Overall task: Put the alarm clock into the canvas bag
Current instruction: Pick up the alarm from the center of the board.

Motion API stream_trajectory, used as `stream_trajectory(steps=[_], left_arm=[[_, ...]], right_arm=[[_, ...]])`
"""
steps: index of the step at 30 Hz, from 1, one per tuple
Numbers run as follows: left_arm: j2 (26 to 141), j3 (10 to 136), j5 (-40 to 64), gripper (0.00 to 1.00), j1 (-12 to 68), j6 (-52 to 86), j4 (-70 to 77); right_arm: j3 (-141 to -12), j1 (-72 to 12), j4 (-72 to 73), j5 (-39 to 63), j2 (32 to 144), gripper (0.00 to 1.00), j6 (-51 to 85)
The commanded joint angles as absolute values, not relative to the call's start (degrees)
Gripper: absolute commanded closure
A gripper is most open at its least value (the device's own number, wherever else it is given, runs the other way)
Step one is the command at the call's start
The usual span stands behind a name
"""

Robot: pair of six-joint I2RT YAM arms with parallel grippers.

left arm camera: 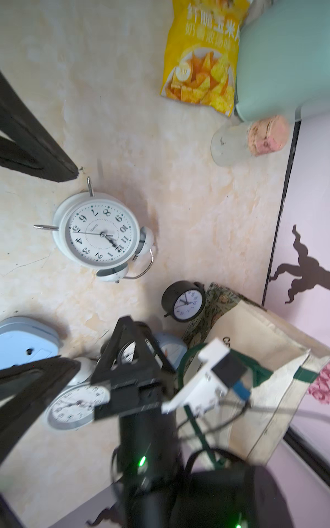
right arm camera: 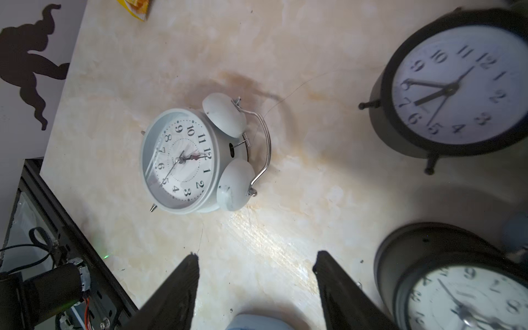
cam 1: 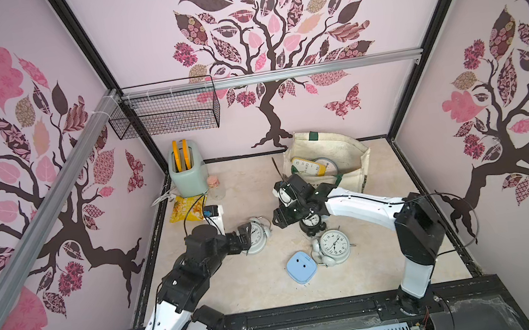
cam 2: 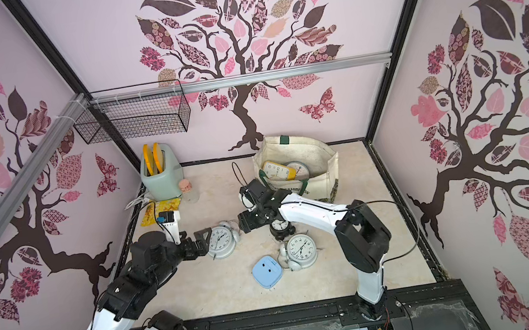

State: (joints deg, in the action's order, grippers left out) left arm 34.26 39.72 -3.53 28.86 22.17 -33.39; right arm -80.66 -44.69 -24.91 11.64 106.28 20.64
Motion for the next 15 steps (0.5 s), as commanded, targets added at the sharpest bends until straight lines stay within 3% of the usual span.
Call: stream_trajectory(steps=[1,15], left_arm=[[29.86,35.77,4.0,0.02,28.74,20.26,-30.06],[30.09,34.2,9.93,0.02,26.72,21.26,-26.94]], right_arm=[[-85.36,-44.82,-25.51,11.22,112.26,0.36,19.16],[-96.2,-44.81,-26.02,11.13,126.17,0.53,22.02]])
